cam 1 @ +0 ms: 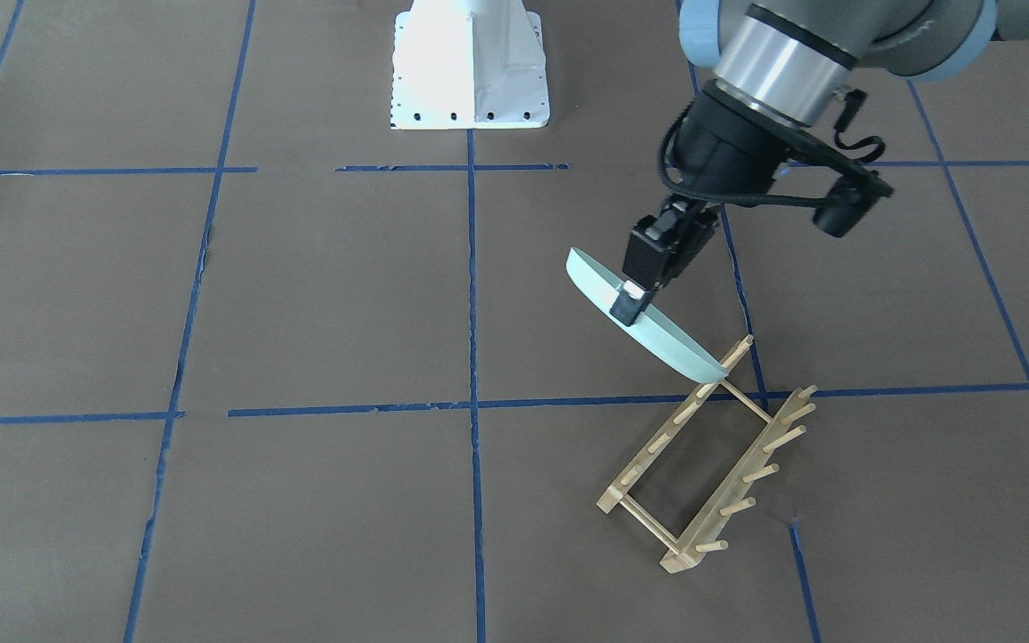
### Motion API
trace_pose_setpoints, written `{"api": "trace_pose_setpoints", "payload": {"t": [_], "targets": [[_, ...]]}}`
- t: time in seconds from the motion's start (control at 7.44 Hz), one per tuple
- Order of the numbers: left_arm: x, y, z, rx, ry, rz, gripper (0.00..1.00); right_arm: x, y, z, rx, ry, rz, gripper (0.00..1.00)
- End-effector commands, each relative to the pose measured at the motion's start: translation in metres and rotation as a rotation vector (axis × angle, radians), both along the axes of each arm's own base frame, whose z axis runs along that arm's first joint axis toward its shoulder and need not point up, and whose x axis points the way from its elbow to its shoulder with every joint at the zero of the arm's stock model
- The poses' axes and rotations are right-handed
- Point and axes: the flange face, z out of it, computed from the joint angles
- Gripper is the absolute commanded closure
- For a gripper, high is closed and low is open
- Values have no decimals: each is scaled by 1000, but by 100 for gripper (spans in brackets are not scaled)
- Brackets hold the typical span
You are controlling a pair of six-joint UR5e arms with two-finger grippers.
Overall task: Place plate on rack
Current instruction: 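Lift the plate with the left gripper and tilt it upright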
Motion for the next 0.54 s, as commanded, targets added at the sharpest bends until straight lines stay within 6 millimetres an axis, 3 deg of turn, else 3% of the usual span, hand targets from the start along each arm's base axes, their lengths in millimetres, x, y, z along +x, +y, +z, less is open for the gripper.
{"api": "trace_pose_setpoints", "payload": {"t": [0.0, 0.4], "targets": [[-41, -27, 34, 52, 173, -272, 100, 0, 0, 1, -1, 0, 0, 0], [-31, -54, 85, 128, 259, -331, 100, 0, 0, 0, 0, 0, 0, 0]]}}
